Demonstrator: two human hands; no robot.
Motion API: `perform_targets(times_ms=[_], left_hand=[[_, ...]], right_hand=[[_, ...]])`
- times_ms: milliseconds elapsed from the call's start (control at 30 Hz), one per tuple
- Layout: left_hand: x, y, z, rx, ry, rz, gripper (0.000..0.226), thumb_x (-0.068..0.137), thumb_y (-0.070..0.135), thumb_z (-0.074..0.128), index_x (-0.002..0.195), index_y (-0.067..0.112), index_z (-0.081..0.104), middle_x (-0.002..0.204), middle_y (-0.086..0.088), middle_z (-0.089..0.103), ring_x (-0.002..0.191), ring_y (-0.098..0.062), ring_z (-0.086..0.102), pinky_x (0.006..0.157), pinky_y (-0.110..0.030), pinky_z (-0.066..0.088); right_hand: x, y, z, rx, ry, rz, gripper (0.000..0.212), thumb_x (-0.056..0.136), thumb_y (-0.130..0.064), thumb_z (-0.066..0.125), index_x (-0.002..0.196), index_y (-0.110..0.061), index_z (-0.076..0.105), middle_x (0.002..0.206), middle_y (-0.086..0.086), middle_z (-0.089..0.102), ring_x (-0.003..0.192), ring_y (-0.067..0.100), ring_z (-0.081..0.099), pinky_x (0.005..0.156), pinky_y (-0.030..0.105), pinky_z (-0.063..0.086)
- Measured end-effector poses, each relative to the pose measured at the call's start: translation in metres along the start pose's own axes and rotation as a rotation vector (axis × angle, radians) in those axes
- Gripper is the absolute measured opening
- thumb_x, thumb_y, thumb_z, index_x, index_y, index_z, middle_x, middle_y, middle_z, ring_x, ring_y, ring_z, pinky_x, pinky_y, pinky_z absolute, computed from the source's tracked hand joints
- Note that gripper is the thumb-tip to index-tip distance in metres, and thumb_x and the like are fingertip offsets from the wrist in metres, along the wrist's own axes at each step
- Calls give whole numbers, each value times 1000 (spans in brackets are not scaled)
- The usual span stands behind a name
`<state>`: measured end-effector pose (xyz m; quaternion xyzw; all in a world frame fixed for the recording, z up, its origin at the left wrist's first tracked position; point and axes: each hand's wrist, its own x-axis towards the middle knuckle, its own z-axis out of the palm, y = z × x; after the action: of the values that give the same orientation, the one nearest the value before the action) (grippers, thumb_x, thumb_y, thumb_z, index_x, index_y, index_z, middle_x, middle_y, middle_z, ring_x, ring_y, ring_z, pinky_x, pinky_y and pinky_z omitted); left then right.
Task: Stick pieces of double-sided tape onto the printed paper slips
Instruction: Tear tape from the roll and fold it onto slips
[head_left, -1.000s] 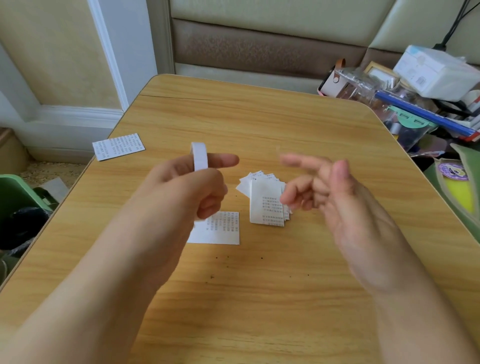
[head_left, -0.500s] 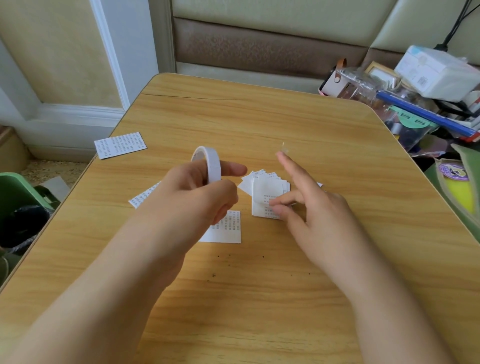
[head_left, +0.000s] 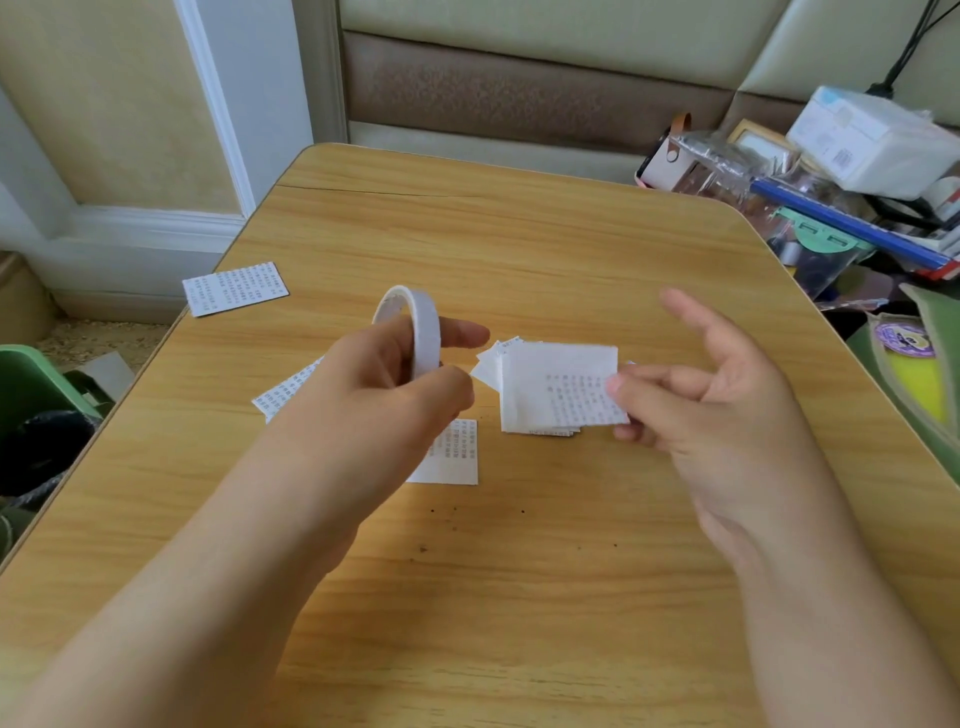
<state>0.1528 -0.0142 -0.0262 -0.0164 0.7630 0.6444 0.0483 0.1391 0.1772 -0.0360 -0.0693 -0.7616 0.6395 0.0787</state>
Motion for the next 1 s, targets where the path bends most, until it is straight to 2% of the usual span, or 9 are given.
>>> perform_targets(times_ms=[167, 267, 433, 500, 600, 700, 800, 900, 1000], left_hand=[[-2, -4, 2, 142, -62, 65, 20, 75, 21, 58, 88, 33, 67, 76, 21, 68, 63, -8, 57, 60, -29, 41], [-4, -8, 6, 284, -131, 67, 33, 85, 6, 51, 89, 37, 64, 91, 35, 64, 76, -7, 61, 60, -21, 47], [-3, -14, 9, 445, -245, 49, 35, 89, 10, 47, 92, 41, 63, 99, 45, 57, 67, 9, 57, 48, -9, 38], [-2, -16, 10, 506, -249, 59, 34, 89, 9, 46, 90, 38, 64, 104, 48, 53, 66, 16, 53, 48, -6, 36], [-2, -17, 10, 555, -255, 73, 32, 89, 9, 45, 88, 34, 64, 105, 52, 47, 66, 18, 52, 49, -6, 37], [0, -18, 10, 573, -269, 96, 30, 89, 8, 45, 90, 32, 64, 100, 52, 47, 64, 19, 51, 50, -5, 37], [2, -20, 10, 588, -267, 136, 31, 90, 9, 45, 88, 34, 64, 102, 57, 42, 86, 25, 46, 62, 0, 36], [3, -21, 10, 596, -273, 147, 32, 90, 10, 45, 88, 36, 64, 103, 58, 39, 99, 26, 39, 70, 3, 35], [3, -21, 10, 604, -276, 163, 32, 90, 10, 45, 89, 37, 63, 102, 53, 47, 93, 19, 48, 70, -1, 37]], right_hand=[[-8, 9, -5, -269, -146, 94, 82, 79, -1, 69, 142, -40, 32, 67, -6, 70, 55, 8, 63, 74, 30, 52], [-12, 12, -6, -421, -158, 74, 83, 79, -9, 71, 141, -45, 30, 75, -11, 71, 70, 9, 67, 72, 19, 49], [-13, 19, -9, -456, -143, 36, 74, 76, -10, 74, 132, -48, 41, 79, -10, 69, 70, 5, 63, 71, 23, 48], [-13, 18, -13, -460, -104, -2, 58, 74, -14, 77, 117, -46, 55, 75, -14, 62, 62, 5, 56, 65, 23, 49], [-18, 2, -23, -154, -147, 127, 12, 85, -20, 65, 94, -24, 72, 56, -11, 48, 46, 7, 38, 43, 17, 34], [-23, -7, -28, 138, -369, 368, 23, 89, -15, 52, 86, -7, 73, 50, -1, 36, 36, 6, 23, 34, 16, 17], [-26, -7, -23, 192, -522, 501, 38, 64, -23, 59, 92, 0, 71, 48, 1, 34, 33, 5, 21, 33, 12, 13], [-27, -7, -21, 184, -576, 538, 52, 54, -27, 60, 97, 0, 70, 47, 1, 34, 32, 5, 21, 34, 12, 13], [-27, -8, -20, 167, -582, 573, 39, 66, -19, 61, 100, 0, 69, 46, 1, 34, 32, 5, 21, 34, 12, 12]])
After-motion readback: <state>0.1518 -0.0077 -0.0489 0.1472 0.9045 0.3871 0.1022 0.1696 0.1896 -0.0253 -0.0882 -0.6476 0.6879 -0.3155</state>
